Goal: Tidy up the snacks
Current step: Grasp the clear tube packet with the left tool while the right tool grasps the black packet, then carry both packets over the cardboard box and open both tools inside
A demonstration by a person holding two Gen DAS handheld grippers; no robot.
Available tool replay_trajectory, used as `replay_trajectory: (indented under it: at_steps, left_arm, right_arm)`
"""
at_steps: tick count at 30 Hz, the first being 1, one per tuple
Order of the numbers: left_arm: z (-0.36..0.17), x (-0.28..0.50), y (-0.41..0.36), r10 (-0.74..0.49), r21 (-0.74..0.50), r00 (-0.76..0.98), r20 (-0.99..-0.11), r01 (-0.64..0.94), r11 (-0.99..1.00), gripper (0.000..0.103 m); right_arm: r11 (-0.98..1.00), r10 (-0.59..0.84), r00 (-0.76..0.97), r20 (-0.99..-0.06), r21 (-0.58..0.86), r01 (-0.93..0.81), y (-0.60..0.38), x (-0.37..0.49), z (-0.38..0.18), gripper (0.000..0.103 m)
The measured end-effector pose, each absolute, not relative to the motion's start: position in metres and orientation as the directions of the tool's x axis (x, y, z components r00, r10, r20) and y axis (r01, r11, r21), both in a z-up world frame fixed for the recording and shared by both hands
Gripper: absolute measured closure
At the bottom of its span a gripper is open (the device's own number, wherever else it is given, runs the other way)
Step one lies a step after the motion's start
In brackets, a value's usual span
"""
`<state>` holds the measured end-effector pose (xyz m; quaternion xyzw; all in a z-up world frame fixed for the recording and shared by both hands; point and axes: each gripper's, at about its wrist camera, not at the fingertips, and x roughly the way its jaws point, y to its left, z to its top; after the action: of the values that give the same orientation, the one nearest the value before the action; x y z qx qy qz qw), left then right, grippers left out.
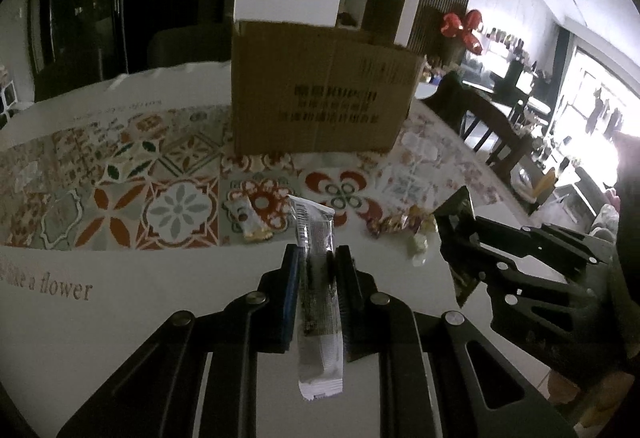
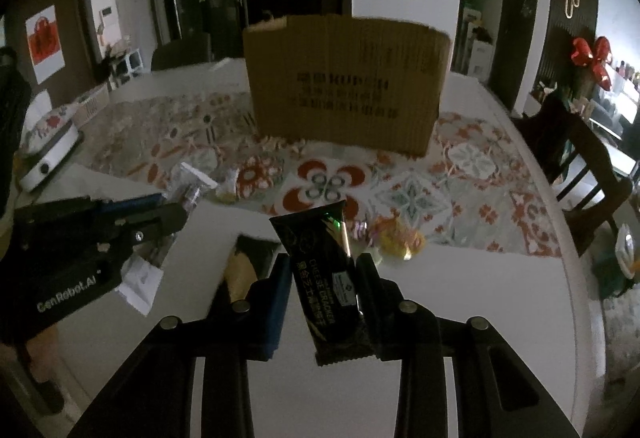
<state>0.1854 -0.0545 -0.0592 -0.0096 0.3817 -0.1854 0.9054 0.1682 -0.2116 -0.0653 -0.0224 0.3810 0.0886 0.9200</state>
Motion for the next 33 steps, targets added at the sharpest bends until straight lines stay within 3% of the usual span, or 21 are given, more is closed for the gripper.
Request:
replay_trajectory:
  at_steps: [21,33]
  left_arm:
    - [0.006,0.218,-0.055,-0.365,-0.131,0.784,-0.502,0.348,0.928,0.085]
    - [0.037,0.251,-0.064,-0.37,-0.096,0.827,-0.423,0.365,0.926,0.085]
  right_arm:
    - [0.984,0.164,0.835,-0.525,0.029,-0.175,-0.214,0.202,-0.004,0.073]
    - [0.982,0.167,0.868,-0.468,0.005,-0.186,-0.218,0.233,0.02,0.073]
